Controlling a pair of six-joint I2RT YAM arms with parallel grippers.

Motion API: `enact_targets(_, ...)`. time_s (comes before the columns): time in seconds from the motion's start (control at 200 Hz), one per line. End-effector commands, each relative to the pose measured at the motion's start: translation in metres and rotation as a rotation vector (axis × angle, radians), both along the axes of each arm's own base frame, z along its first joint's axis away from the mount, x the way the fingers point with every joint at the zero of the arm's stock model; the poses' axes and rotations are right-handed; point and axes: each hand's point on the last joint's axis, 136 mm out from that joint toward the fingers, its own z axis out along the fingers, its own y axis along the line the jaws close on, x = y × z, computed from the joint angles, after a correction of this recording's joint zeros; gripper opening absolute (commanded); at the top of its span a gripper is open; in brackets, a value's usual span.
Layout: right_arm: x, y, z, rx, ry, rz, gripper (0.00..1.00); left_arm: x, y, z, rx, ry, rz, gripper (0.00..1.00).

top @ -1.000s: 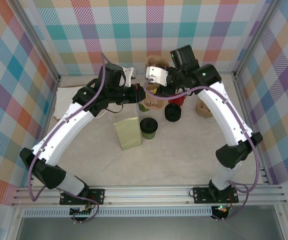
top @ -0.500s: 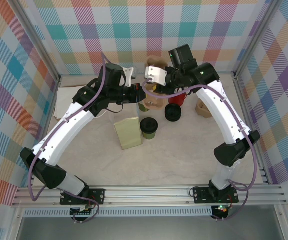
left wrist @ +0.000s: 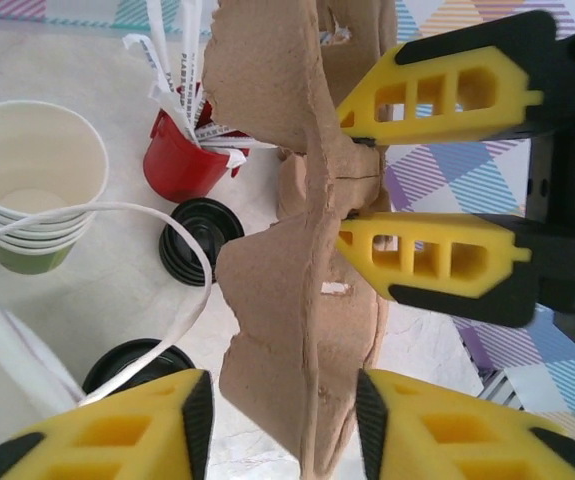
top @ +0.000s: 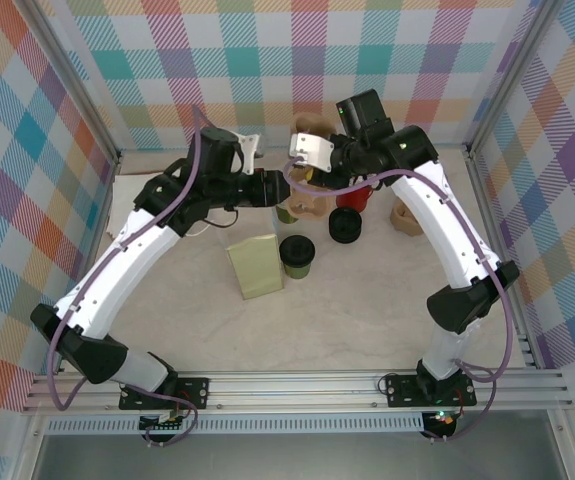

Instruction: Pack the takeout coffee

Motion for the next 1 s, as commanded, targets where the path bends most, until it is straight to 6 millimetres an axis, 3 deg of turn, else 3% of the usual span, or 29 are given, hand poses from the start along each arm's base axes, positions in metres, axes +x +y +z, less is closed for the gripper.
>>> enact_targets(0.0, -0.005, 0.005, 0.016, 0.045, -0.01, 0.012, 0.31, -0.011, 0.031, 0.035, -0.013, -0.071, 0.046, 0.48)
enact_targets(0.145, -0.01, 0.016, 0.026, 0.089, -0.012, 0.041, 0.31, -0.011, 0.086, 0.038, -0.006, -0.059, 0.175, 0.54)
enact_targets(0.295, -0.015, 0.037, 0.032, 0.115, -0.041, 0.088, 0.31, -0.007, 0.146, 0.023, -0.007, -0.003, 0.33, 0.62)
enact_targets(0.44, -0.019, 0.064, 0.043, 0.151, -0.074, 0.125, 0.3, -0.001, 0.178, -0.001, -0.059, 0.078, 0.384, 0.67)
enact_targets(0.56, -0.022, 0.087, 0.049, 0.169, -0.108, 0.151, 0.3, 0.003, 0.184, -0.017, -0.108, 0.117, 0.369, 0.72)
enact_targets(0.685, -0.02, 0.106, 0.05, 0.18, -0.126, 0.162, 0.29, 0.008, 0.177, -0.035, -0.142, 0.155, 0.329, 0.76)
enact_targets(0.995, -0.018, 0.123, 0.045, 0.194, -0.117, 0.167, 0.28, 0.011, 0.163, -0.068, -0.187, 0.244, 0.282, 0.73)
